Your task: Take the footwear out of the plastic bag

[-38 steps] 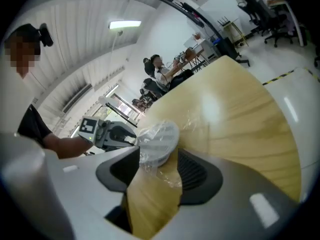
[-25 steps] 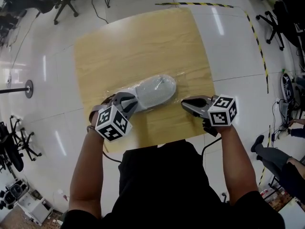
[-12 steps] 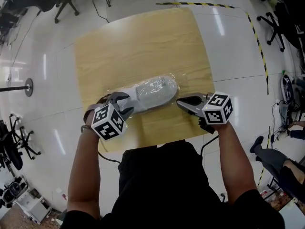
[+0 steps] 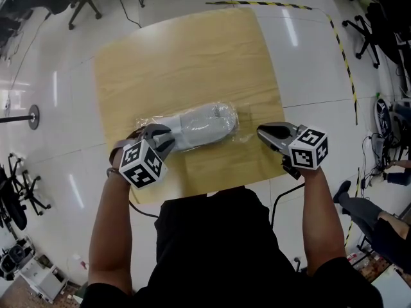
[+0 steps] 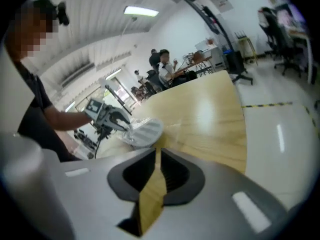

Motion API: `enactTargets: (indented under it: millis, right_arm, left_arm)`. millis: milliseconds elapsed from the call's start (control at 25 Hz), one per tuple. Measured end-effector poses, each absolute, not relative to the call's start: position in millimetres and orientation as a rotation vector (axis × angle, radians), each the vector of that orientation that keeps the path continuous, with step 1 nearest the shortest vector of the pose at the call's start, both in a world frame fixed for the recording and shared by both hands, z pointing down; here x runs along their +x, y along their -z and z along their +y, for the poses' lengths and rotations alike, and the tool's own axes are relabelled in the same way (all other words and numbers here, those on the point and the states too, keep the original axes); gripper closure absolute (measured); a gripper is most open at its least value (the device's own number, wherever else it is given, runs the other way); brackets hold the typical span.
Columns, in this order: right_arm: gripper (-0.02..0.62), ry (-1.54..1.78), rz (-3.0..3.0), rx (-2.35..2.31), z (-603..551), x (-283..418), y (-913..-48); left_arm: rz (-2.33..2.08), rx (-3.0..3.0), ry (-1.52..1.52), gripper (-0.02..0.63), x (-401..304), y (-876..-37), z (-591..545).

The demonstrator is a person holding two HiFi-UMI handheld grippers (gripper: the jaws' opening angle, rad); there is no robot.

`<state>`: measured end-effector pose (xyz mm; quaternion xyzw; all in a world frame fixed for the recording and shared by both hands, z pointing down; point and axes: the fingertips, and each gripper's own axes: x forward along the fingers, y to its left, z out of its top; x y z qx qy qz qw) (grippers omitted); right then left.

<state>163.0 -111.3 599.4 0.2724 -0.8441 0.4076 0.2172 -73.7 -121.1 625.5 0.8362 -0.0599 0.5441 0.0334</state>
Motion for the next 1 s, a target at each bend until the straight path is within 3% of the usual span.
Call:
enactTargets:
  millis: [40,80,120,280,600,760,840,1000]
  right_arm:
    - [0.506,-1.01,-2.31,0.698,-106.4,155.3,-601.6]
    - [0.39,-0.882,-2.277,0.624,-100.5,145.2,-604.9]
    - [0.356,-0.754,-2.235,0.551,-94.8,135.3,-609.5]
    - [0.366,-0.447,-2.091,0.388,-84.5,110.8,-634.4]
    - [0.589,-0.421,-2.043,0.435,-67.5,139.8,-637.9]
    - [0.589,-0.555,-1.98,0.456,-55.4,164.3,-635.3]
    - [0.554,-0.634,-1.986,0.536,-66.1,170.2,-627.1]
    - [0.548,-0.976,-2.245,0.752,-119.4,141.1,-598.3]
  left_arm:
    - [-0.184,2.571,-1.675,0.486,-74.2,-625.7,-121.2]
    - [-0.184,2.569,-1.677,0.486,-74.6,-625.9,-121.4]
    - [-0.183,2.567,-1.68,0.486,-74.8,-626.3,-121.7]
    - [-0.177,2.556,-1.704,0.486,-73.7,-628.3,-122.2]
    - [-0.189,2.555,-1.672,0.494,-73.4,-626.9,-122.3]
    - [-0.167,2.581,-1.67,0.497,-71.5,-624.1,-117.9]
    - [-0.147,2.601,-1.66,0.493,-69.8,-618.7,-115.7]
    - [-0.126,2.673,-1.507,0.485,-55.0,-593.5,-115.5]
